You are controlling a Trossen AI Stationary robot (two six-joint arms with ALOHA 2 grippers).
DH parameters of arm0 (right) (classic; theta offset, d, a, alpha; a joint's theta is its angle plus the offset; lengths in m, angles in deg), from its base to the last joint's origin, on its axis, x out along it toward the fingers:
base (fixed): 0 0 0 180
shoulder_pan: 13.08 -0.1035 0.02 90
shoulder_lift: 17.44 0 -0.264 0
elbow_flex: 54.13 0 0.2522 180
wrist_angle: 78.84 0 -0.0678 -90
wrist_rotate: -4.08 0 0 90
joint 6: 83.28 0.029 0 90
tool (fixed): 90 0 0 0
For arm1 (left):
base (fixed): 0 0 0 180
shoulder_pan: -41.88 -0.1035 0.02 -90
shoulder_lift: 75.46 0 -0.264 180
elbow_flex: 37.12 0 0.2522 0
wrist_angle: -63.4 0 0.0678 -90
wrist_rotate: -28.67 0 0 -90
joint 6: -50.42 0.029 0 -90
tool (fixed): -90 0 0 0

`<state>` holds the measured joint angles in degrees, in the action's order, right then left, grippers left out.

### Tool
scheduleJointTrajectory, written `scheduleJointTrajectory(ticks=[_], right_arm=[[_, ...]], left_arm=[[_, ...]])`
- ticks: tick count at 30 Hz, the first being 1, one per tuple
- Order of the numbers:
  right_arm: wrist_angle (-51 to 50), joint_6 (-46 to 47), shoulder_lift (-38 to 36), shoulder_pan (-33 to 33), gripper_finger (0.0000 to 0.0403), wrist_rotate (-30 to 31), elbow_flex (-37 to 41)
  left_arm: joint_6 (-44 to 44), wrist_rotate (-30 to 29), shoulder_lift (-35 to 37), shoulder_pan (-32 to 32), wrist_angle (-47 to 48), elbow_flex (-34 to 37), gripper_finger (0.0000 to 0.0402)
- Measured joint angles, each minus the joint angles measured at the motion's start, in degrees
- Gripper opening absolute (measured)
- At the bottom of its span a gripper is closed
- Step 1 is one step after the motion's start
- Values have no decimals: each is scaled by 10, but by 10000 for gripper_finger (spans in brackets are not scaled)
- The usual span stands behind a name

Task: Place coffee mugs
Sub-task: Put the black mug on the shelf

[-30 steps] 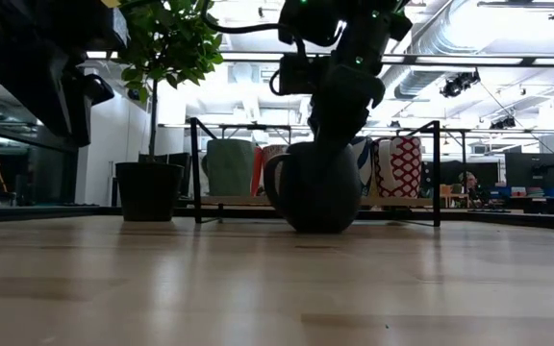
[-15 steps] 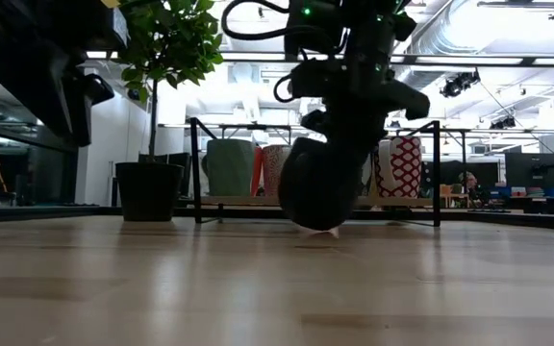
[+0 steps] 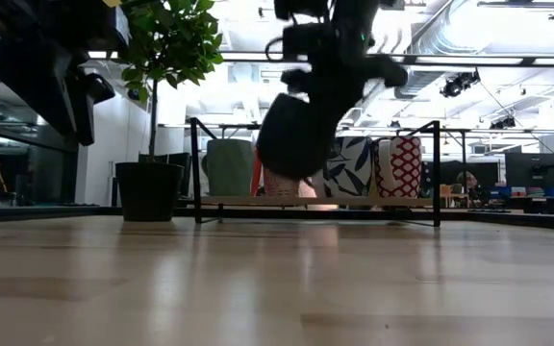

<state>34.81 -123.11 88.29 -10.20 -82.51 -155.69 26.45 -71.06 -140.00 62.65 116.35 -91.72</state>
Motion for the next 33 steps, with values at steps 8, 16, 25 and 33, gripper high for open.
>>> scheduleJointTrajectory(ticks=[8,16,25,33], right_arm=[[-130,-29,-2,67,0,-39,-134],[-119,-74,14,101,0,-99,-150],[-118,-122,63,127,0,-93,-149],[-107,-132,75,150,0,-100,-149]], left_arm=[[0,0,0,0,-19,0,150],[20,-1,0,0,-32,0,150],[15,0,0,0,-34,0,150],[15,0,0,0,-36,0,150]])
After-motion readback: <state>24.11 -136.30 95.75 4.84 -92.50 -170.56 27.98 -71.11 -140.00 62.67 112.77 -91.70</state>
